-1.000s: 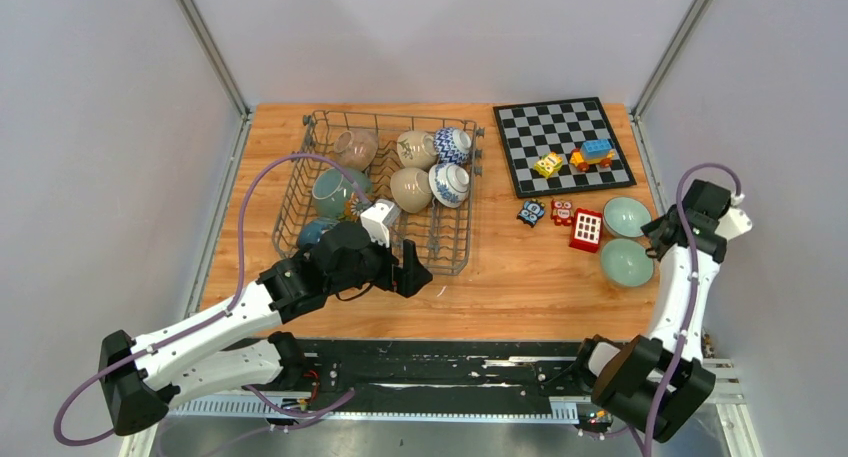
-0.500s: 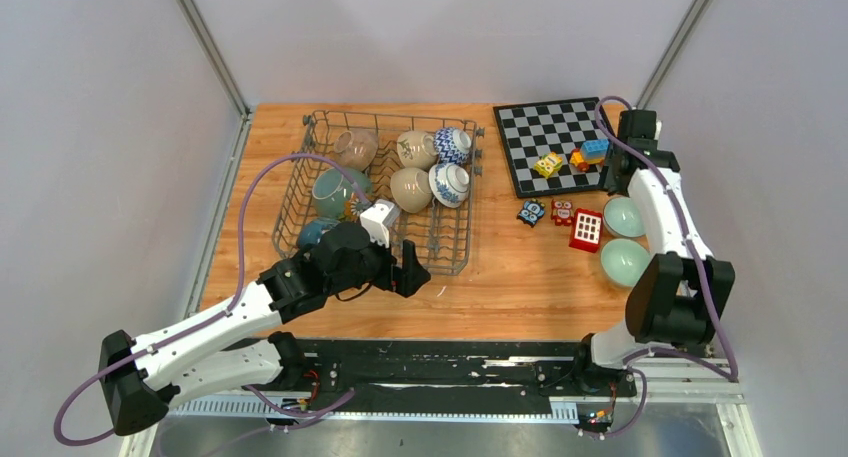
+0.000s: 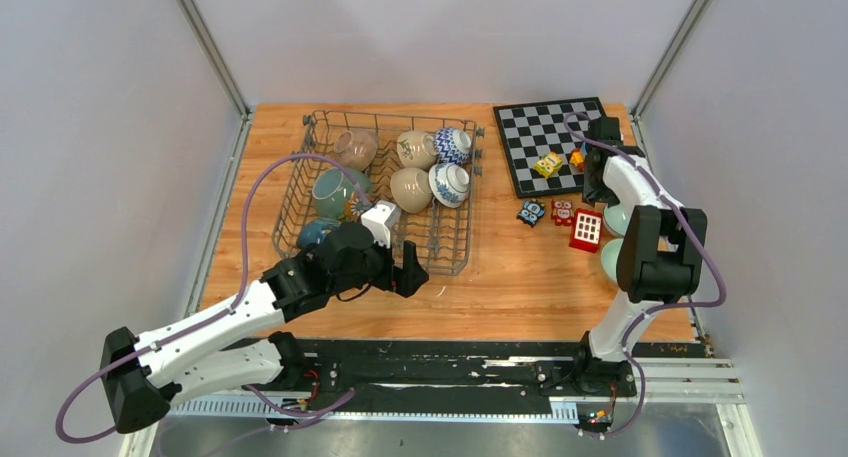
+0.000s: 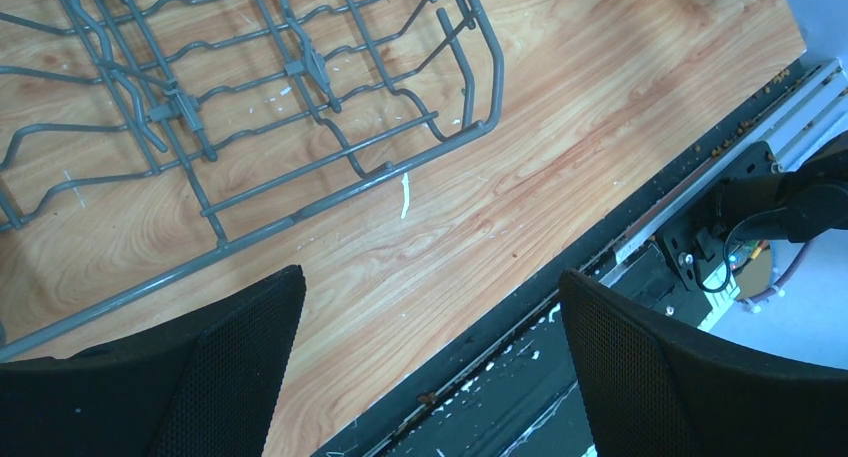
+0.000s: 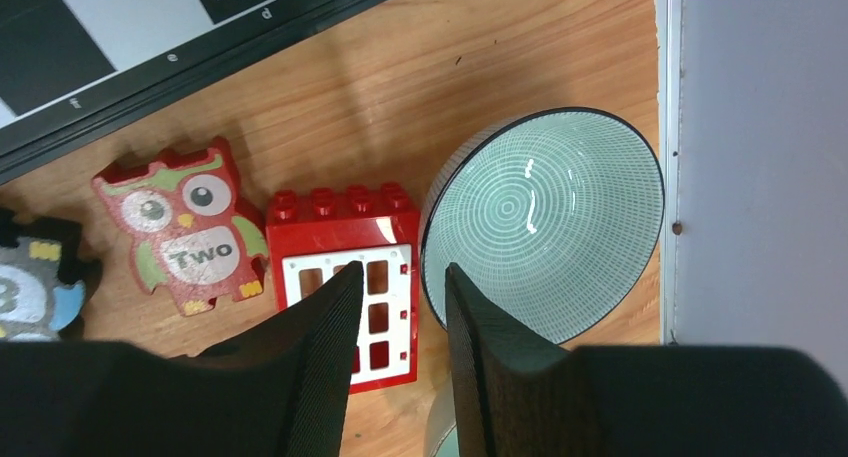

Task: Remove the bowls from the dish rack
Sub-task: Pick up the bowl from the center of the board.

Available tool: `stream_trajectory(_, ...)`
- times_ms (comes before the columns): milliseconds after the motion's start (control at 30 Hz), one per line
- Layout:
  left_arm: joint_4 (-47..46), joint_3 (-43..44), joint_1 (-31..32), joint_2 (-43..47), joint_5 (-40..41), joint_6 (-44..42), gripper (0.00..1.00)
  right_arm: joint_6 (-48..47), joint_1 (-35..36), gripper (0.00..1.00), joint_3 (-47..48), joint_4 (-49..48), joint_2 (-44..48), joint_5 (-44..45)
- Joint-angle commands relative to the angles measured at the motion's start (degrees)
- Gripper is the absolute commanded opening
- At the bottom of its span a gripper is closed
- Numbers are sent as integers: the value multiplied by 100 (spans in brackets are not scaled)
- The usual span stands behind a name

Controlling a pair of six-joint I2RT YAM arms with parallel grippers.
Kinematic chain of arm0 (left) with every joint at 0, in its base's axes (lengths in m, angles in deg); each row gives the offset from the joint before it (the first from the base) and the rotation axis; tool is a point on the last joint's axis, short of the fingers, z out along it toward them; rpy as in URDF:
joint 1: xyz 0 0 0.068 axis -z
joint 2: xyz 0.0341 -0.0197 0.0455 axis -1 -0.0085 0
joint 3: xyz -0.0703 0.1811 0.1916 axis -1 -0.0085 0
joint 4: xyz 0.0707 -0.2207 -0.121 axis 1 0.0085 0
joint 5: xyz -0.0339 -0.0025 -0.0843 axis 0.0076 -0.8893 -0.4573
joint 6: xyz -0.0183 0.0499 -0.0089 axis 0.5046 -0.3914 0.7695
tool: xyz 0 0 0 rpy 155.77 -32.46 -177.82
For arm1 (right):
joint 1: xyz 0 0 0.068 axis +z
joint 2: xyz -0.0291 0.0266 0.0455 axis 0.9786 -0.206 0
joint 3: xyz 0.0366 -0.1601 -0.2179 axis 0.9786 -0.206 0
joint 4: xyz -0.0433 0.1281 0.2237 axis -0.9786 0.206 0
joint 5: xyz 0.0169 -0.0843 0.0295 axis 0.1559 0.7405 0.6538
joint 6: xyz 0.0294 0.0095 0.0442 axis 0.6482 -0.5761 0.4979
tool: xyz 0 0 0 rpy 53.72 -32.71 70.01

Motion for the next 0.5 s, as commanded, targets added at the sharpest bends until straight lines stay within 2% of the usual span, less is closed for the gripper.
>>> stream_trajectory(0, -6, -58, -10, -33, 78, 34, 98, 40, 54, 38, 203, 32, -206, 385)
stream_trajectory(467, -67, -58, -10, -221, 117, 20, 98, 253, 37, 32, 87, 57, -694, 745)
